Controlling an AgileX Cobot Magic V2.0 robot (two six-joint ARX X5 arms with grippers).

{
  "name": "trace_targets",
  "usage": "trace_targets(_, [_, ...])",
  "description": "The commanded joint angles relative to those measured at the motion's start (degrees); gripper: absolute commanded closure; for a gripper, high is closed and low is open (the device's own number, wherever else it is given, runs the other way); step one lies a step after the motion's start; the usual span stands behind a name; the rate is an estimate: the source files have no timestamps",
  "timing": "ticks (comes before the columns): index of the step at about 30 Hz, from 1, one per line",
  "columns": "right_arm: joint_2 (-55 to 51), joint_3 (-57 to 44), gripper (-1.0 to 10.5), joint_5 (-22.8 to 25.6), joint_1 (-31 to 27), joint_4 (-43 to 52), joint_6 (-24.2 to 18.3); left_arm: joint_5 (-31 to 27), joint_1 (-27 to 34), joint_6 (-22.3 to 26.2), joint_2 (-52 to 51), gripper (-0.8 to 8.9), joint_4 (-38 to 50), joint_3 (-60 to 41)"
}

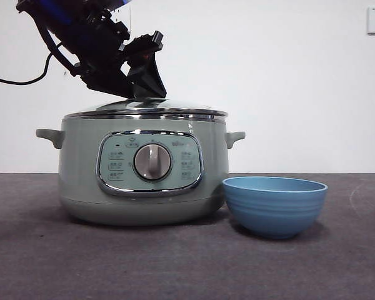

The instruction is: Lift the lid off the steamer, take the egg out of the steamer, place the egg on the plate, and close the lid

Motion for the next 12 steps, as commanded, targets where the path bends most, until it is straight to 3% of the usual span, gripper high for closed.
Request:
trace_targets(1, [0.0,0.1,5.3,0.0,0.1,0.3,-0.2,-0.2,-0.1,0.2,-0.3,8.22,-1.2,-0.5])
trace_targets(12, [0.0,0.1,5.3,0.0,0.1,-1.2,-0.2,-0.5,0.0,0.2,-0.5,8.21,-2.4,-0.4])
